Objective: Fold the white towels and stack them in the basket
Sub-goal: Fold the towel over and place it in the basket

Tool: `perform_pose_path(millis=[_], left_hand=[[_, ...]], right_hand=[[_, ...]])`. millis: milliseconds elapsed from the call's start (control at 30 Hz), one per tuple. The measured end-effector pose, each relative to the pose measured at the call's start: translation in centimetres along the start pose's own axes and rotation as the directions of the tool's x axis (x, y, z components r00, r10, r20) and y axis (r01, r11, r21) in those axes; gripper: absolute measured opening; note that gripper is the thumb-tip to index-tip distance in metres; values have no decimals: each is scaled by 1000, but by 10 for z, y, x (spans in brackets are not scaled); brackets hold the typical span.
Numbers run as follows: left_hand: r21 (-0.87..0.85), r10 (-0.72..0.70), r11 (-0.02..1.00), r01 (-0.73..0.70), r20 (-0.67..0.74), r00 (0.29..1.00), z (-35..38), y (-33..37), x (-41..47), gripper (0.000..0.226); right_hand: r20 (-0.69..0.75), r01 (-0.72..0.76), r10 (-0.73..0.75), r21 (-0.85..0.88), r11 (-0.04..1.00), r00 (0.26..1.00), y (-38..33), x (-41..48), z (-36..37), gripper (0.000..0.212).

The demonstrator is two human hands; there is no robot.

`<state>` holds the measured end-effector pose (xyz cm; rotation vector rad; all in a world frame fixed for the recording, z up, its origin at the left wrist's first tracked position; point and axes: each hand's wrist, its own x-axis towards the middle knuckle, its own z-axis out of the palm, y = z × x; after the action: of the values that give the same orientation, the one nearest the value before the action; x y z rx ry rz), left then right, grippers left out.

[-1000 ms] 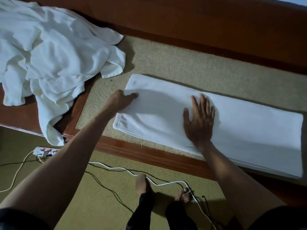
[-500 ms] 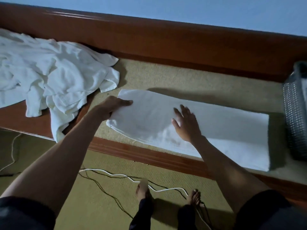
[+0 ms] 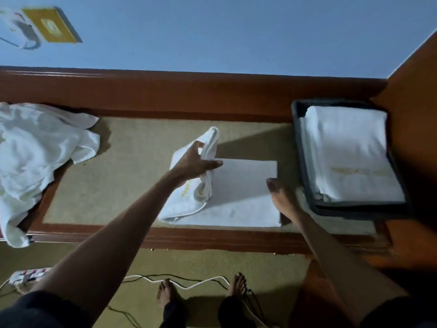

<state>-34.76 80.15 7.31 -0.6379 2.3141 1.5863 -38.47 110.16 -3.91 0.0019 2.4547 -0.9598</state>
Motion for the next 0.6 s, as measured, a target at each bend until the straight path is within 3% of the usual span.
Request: perform_pose_path(millis=[100,167,200,267,333,400,500,600], left_hand=[[29,-8,1000,6,76,997,64,9,12,65],[101,-7,995,0,70,998,104,14,15,65],[152,-3,988,-5,54,999,122,18,16,63],[198,-6,980,-12,87,996,152,21,22,60],[152,-50,988,18,210,976,172,24,26,50],[178,-68,984,19,275,959,178,22,27,34],[373,12,923,-92,211,977,165,10,27,19],[451,1,890,-69,150,989,139,-9,26,11]], right_hand=[[-1,-27,30,360,933,1000,13,-6,-8,71],[38,-115,110,490,864,993,17,-9,-10,60],[101,-176,146,624,761,984,18,-9,-10,55],[151,-258,219,732,631,964,18,-11,-10,58],[140,-281,266,725,628,954,20,-10,-9,58],[139,-275,244,642,715,960,20,-9,-7,65],[154,-274,227,477,835,962,27,-5,2,71],[95,-231,211,387,893,973,30,-1,9,80]])
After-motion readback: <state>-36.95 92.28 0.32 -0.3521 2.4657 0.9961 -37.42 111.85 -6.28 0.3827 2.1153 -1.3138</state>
